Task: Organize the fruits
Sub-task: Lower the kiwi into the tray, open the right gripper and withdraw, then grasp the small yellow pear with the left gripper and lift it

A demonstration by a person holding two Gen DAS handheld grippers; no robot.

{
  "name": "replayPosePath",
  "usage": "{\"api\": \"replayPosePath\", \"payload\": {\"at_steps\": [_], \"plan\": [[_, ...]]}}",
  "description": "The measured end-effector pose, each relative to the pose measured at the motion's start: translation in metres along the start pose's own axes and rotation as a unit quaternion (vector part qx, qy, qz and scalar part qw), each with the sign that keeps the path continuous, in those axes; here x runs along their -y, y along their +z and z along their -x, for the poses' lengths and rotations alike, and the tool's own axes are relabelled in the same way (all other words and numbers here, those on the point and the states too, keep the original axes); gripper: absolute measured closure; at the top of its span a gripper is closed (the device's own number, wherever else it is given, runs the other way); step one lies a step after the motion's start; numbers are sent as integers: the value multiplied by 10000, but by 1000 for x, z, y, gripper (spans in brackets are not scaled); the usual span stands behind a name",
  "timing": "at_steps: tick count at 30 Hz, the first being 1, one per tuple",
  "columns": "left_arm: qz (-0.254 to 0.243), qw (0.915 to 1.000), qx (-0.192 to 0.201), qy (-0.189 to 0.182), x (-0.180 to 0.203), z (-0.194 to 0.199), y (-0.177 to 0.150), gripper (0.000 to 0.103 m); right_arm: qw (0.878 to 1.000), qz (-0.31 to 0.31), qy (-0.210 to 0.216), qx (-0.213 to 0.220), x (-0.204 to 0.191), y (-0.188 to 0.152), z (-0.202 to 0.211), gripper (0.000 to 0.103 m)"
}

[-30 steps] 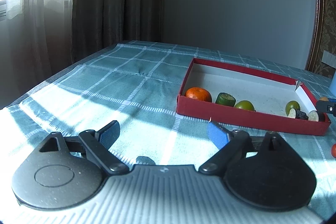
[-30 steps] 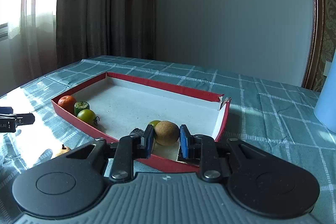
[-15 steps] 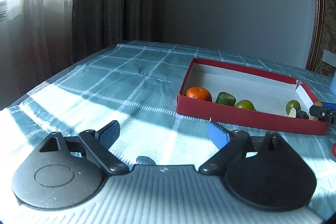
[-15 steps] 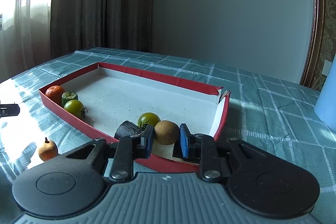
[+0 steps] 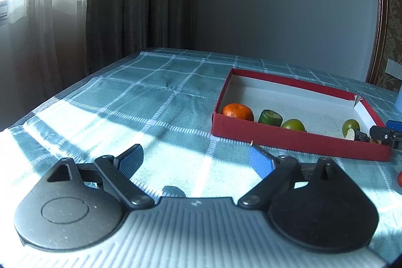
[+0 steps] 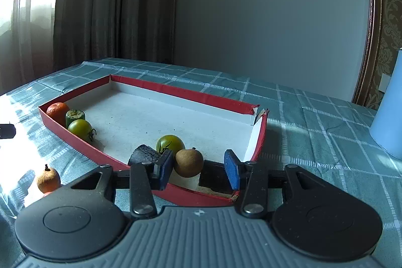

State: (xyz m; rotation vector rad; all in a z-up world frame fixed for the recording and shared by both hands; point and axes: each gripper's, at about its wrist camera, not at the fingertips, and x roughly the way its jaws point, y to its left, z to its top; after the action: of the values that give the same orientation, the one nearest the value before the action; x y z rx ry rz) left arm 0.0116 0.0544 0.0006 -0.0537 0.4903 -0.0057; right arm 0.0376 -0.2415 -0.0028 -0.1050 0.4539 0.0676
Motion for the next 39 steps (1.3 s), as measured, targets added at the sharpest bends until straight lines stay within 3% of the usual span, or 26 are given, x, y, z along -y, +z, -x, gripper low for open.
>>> {"api": "replayPosePath", "payload": {"at_steps": [4,10,16,19,22,25,27,33,35,37,39], "plan": [[4,10000,-1,-2,0,0,0,14,9994,-231,27,247,8,3,12,50],[-26,9999,-20,-97,1,1,0,14,9929,-1055,290,473,36,0,43,49],[-478,9983,90,-310,23,12,-3,14,9878,-1322,563,594,43,-25,81,39],[-559,9976,-72,-400,41,12,-3,18,9862,-1392,750,498,41,-40,91,38],[-265,9959,-418,-762,50,5,2,25,9859,-1431,783,381,39,-54,95,38],[-130,9939,-625,-900,60,-1,4,31,9821,-1598,866,492,43,-57,99,34],[-178,9936,-637,-915,67,-1,3,32,9814,-1654,855,459,45,-58,98,26],[-411,9920,-704,-963,88,-3,-2,32,9787,-1822,871,364,50,-60,95,26],[-486,9911,-763,-975,93,-5,-5,36,9781,-1852,876,374,51,-61,95,26],[-583,9902,-810,-975,97,-6,-8,47,9781,-1853,864,389,51,-61,96,26],[-665,9902,-786,-939,100,-6,-11,48,9785,-1842,838,385,50,-61,96,22]]}}
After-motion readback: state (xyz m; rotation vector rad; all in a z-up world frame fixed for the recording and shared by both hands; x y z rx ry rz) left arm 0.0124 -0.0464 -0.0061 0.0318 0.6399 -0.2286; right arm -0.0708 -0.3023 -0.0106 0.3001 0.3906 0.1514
